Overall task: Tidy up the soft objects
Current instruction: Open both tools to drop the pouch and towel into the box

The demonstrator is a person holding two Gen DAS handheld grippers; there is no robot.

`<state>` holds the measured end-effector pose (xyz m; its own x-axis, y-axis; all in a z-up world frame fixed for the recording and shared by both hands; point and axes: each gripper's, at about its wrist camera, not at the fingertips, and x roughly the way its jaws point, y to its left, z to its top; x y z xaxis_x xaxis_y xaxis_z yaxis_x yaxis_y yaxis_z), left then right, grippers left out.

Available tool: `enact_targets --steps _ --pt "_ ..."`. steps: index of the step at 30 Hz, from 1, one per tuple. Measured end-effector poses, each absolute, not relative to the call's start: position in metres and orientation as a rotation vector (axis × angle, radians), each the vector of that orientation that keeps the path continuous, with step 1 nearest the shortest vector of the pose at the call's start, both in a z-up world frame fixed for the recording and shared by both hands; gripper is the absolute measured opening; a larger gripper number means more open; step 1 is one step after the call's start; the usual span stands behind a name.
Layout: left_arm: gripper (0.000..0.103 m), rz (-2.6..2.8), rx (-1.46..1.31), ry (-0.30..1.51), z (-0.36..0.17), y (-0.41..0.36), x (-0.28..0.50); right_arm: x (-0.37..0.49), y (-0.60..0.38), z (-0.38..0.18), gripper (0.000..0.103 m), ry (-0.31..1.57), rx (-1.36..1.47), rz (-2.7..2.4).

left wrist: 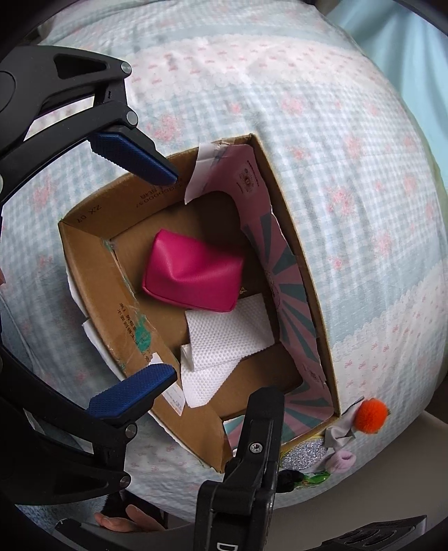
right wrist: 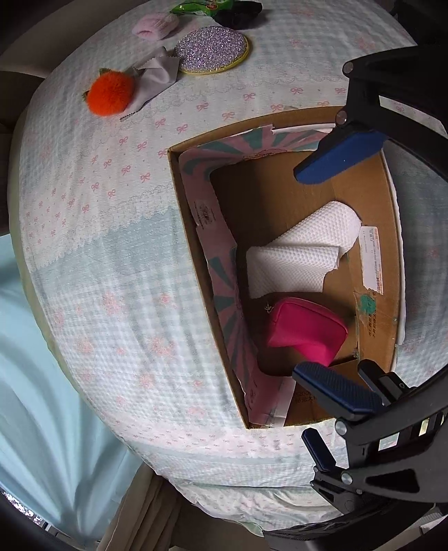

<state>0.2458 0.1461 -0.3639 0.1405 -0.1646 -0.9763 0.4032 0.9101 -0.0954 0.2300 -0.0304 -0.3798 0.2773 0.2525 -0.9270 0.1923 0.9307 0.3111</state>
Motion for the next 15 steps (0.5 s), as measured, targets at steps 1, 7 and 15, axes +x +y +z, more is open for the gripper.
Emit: enact_targets --steps 1,7,15 --pt "0.103 -0.412 0.206 1.368 -0.361 0.147 0.245 0.228 -0.03 -0.377 0.103 1.295 0.396 0.047" --pt "0.103 -0.405 0.202 1.325 -0.337 0.149 0.233 0.213 -0.027 -0.356 0.103 1.243 0.36 0.061" --pt "0.103 -0.38 0.195 1.254 -0.3 0.154 0.206 0.179 -0.025 -0.312 0.103 1.169 0.298 0.082"
